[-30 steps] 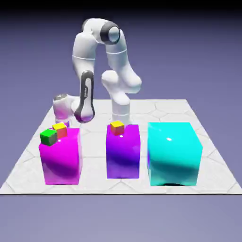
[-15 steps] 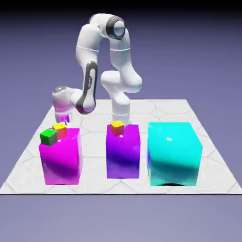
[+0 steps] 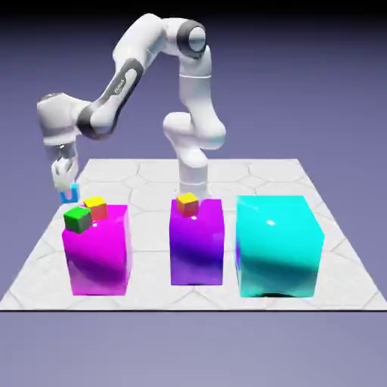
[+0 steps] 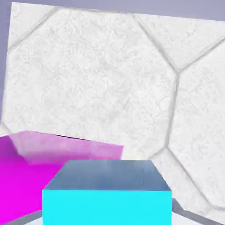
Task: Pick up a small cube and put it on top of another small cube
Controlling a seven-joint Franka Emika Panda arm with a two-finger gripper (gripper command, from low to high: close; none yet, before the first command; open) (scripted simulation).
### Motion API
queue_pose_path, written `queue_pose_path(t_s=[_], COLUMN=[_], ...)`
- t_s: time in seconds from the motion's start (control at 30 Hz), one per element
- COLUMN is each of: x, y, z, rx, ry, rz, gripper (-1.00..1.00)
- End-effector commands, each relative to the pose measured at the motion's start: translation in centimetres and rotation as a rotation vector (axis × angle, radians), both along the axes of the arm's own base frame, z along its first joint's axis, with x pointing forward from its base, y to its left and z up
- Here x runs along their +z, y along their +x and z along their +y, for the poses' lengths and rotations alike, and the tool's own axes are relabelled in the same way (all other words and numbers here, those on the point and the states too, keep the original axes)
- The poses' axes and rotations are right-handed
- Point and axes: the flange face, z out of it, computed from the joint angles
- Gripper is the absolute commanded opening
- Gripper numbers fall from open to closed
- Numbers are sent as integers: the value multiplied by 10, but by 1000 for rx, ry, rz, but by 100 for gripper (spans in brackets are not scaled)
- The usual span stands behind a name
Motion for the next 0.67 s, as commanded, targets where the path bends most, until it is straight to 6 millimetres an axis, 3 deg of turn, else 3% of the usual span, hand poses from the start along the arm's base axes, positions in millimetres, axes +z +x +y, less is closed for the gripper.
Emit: queue_pose_path(t_s=[0.0, 0.23, 0.3, 0.37, 0.5, 0.53, 0.57, 0.6, 0.63], x=[10, 80, 84, 84, 17, 14, 14, 14, 31], y=[9, 71, 59, 58, 58, 58, 58, 58, 59], z=[8, 100, 71, 69, 70, 70, 70, 70, 69], rx=[-9, -37, -175, -184, -184, -184, -184, -184, -184], ry=[-1, -45, -56, -57, -57, -57, -57, -57, -57], rz=[13, 104, 100, 99, 99, 99, 99, 99, 99], gripper=[-100, -100, -100, -100, -100, -100, 100, 100, 100])
